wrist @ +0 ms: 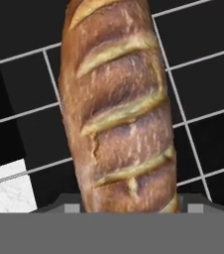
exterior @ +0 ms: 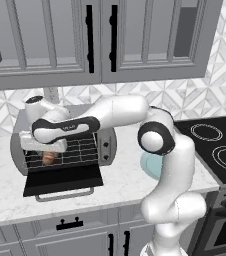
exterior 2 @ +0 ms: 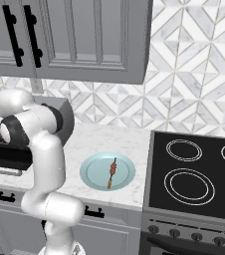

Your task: Pick up the kebab skewer and baguette bread, and place them inside the toaster oven. Close the toaster oven door and start by setting the timer.

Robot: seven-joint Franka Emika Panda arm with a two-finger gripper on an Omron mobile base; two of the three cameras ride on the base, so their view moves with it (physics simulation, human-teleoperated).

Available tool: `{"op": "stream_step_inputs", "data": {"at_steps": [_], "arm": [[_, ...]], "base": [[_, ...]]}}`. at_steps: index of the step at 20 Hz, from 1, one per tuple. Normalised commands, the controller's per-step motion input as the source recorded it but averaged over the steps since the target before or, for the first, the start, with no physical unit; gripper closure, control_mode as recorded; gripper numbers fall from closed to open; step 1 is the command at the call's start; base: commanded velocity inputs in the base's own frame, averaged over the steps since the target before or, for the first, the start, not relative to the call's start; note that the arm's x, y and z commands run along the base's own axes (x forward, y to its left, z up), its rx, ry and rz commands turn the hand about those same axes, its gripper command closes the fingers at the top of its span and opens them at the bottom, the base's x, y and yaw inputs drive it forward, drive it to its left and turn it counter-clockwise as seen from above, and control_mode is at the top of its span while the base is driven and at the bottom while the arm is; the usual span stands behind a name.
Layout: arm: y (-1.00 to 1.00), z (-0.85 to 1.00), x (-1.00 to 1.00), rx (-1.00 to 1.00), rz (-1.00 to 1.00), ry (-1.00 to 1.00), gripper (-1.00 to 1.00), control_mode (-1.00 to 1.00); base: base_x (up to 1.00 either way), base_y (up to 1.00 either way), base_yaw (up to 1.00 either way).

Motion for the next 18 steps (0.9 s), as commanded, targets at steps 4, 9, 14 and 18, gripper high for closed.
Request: {"op": "stream_step_inputs", "data": {"at_steps": [4,9,14,18], "arm": [[0.00,-0.50,-0.16,0.00,0.00,0.00,-1.00,-1.00],[-0.14,-0.46,-0.40,0.00,0.00,0.00,-1.00,-1.00],[-0.40,-0.37,-0.75,0.00,0.00,0.00,-1.00,-1.00],[-0.64,-0.03,-0.15,0.01,0.00,-0.04,-1.00,-1.00]], "base": [[0.00,0.00,0.00],[0.00,0.00,0.00],[0.00,0.00,0.00],[0.00,0.00,0.00]]}}
